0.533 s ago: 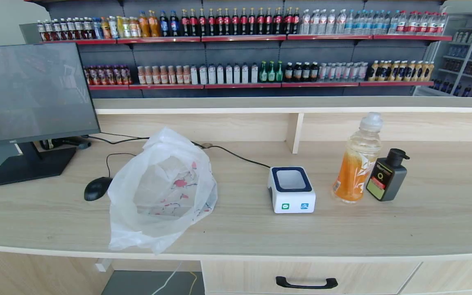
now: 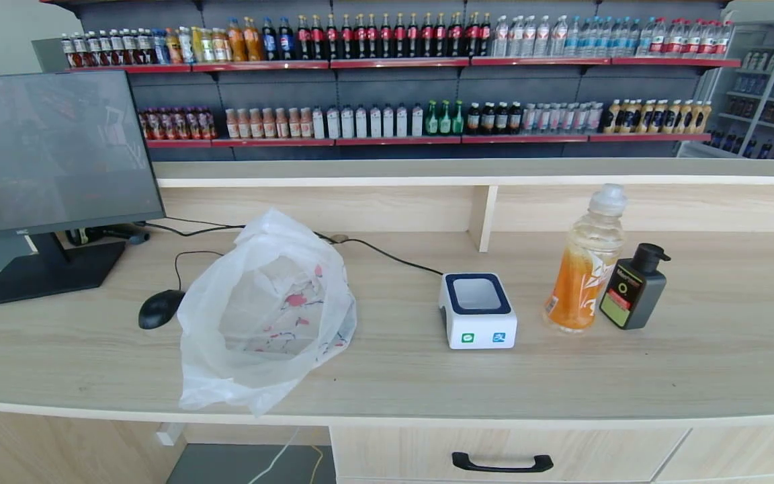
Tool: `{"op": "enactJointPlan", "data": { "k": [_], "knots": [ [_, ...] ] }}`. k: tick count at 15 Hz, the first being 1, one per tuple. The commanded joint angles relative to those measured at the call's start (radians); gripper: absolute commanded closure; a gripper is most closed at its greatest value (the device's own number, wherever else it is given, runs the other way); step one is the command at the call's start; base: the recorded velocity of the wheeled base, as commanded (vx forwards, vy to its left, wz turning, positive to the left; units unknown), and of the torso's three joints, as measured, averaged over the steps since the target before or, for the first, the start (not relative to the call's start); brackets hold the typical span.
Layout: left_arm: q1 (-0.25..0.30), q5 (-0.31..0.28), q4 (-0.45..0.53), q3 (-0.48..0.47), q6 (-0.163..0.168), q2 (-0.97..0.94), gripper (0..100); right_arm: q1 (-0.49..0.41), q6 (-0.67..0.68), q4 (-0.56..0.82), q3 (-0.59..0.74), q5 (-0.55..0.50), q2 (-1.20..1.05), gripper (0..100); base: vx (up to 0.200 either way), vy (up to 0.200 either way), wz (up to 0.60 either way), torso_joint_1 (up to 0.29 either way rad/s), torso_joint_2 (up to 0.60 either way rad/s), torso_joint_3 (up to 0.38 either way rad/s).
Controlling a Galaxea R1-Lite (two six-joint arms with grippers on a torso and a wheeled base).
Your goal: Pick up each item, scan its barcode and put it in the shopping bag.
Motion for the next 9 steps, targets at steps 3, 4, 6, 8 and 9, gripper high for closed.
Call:
{"op": "enactJointPlan", "data": {
  "k": [3,4,6,8,9],
  "knots": [
    [0.0,0.0,0.0,0.0,0.0,0.0,100,0.038,-0.016,-0.021,-0.188,0.02,0.352,0,0.0,0.0,0.0,0.0,0.0,0.0],
    [0.0,0.0,0.0,0.0,0.0,0.0,100,0.038,-0.015,-0.021,-0.195,0.02,0.369,0,0.0,0.0,0.0,0.0,0.0,0.0],
    [0.0,0.0,0.0,0.0,0.0,0.0,100,0.041,-0.004,-0.021,-0.239,0.024,0.476,0,0.0,0.0,0.0,0.0,0.0,0.0],
    [0.0,0.0,0.0,0.0,0.0,0.0,100,0.041,-0.009,-0.085,-0.271,0.024,0.64,0,0.0,0.0,0.0,0.0,0.0,0.0],
    [0.0,0.0,0.0,0.0,0.0,0.0,100,0.041,-0.01,-0.162,-0.274,0.023,0.709,0,0.0,0.0,0.0,0.0,0.0,0.0]
  ]
}}
